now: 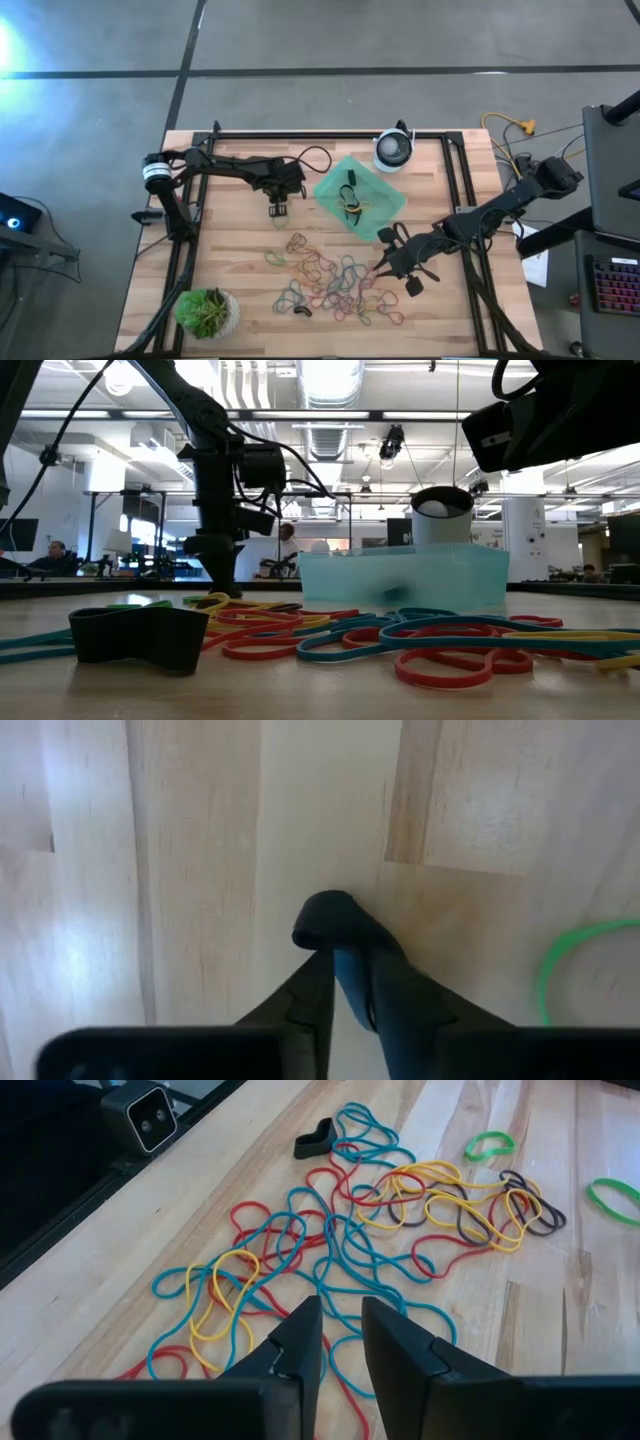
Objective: Pick and place rubber bands into bin
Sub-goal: Put the black rubber band into the blue bin
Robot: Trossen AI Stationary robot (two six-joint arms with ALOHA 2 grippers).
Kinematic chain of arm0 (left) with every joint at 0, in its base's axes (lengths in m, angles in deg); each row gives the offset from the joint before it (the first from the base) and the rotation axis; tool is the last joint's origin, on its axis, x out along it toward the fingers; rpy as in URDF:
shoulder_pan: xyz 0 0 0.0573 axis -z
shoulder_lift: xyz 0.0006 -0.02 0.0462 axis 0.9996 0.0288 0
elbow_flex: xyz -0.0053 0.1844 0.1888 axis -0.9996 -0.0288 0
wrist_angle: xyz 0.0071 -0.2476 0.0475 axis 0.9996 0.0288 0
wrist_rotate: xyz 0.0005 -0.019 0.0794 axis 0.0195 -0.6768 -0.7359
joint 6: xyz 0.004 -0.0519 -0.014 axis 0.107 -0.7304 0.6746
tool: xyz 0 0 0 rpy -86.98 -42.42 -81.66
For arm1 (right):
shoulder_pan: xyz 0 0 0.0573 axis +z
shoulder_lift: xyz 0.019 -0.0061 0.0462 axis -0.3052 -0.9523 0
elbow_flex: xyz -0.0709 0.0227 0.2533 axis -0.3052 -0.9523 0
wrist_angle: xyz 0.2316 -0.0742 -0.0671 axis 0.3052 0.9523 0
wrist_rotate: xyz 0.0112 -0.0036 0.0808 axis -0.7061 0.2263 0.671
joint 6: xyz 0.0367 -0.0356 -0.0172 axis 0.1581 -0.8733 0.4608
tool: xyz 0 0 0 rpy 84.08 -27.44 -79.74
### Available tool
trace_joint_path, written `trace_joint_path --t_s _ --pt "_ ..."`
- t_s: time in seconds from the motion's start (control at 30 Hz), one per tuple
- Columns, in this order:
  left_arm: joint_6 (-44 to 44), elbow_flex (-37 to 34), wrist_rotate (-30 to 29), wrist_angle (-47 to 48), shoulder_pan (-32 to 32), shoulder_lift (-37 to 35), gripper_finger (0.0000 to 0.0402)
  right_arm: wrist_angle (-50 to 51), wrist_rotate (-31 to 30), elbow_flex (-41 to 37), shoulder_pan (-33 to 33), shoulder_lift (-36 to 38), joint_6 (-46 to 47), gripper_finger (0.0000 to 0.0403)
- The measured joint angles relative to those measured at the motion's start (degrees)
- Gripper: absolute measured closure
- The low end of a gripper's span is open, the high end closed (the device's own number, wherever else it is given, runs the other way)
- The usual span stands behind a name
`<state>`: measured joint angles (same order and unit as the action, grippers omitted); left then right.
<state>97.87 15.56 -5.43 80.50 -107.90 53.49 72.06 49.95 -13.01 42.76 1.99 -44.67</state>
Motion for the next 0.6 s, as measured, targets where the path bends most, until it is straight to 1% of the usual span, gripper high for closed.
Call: trace_joint_path --t_s 0.1,0.23,0.6 --pt "0.1 0.0 -0.7 0.0 0.0 -0.1 0.0381 0.0 0.0 0.0 0.0 0.0 0.0 0.0332" --pt "0.1 0.0 -1.1 0.1 0.0 -0.3 0.0397 0.0 0.0 -0.1 0.0 0.0 0.0 0.0328" --pt "-0.1 3.1 -1.3 1.6 0.4 -1.6 0.0401 0.0 0.0 -0.2 0.0 0.0 0.0 0.0334"
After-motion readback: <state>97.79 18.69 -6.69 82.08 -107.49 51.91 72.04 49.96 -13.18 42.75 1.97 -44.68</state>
